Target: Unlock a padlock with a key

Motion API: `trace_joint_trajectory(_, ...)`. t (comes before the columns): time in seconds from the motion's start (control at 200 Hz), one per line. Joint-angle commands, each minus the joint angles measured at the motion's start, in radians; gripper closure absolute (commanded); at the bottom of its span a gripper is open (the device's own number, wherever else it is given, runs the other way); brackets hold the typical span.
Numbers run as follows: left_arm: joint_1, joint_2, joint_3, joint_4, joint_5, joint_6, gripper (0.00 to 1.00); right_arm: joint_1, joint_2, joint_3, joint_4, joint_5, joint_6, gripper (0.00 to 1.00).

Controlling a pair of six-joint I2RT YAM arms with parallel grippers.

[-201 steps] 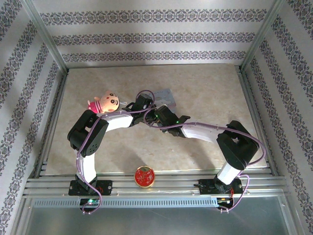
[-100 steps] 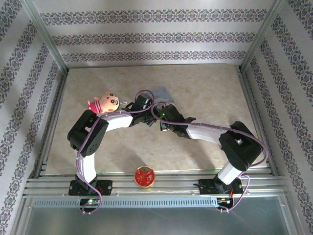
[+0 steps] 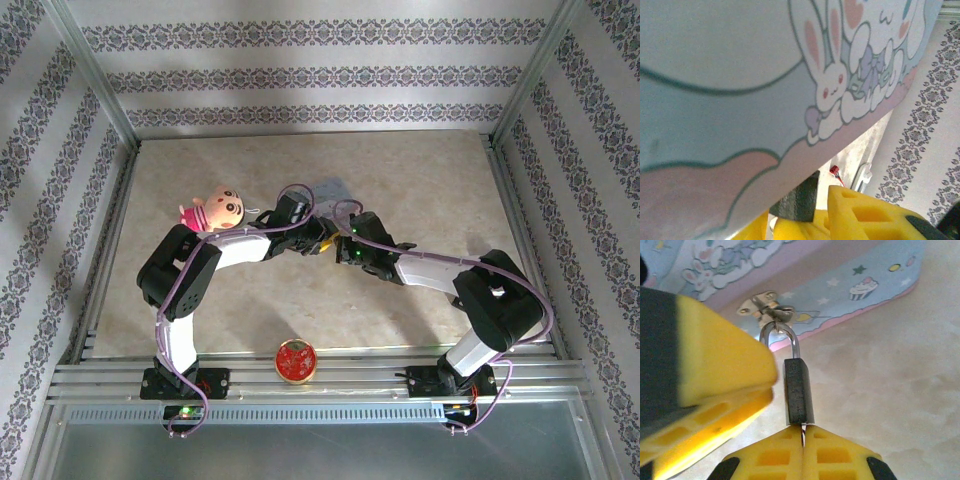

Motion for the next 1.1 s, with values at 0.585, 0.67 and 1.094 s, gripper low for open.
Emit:
trace_joint_trajectory(0.585, -0.011, -0.278, -0.078, -0.23, -0.122, 0.149, 0.01, 0.048, -0.174, -0.174, 0.017, 0.048, 0.091, 1.0)
trace_joint_trajectory(0.67, -0.01, -0.319, -0.061, -0.279, -0.171, 0.216, 0.01, 0.063, -0.182, -0.19, 0.023, 0.071, 0.107, 1.0)
trace_joint_trajectory(1.094, -0.01, -0.337, -0.041, -0.32, -0.308, 0.339, 0.01, 0.102, -0.063, -0.121, 0.034, 0.109, 0.116, 0.92)
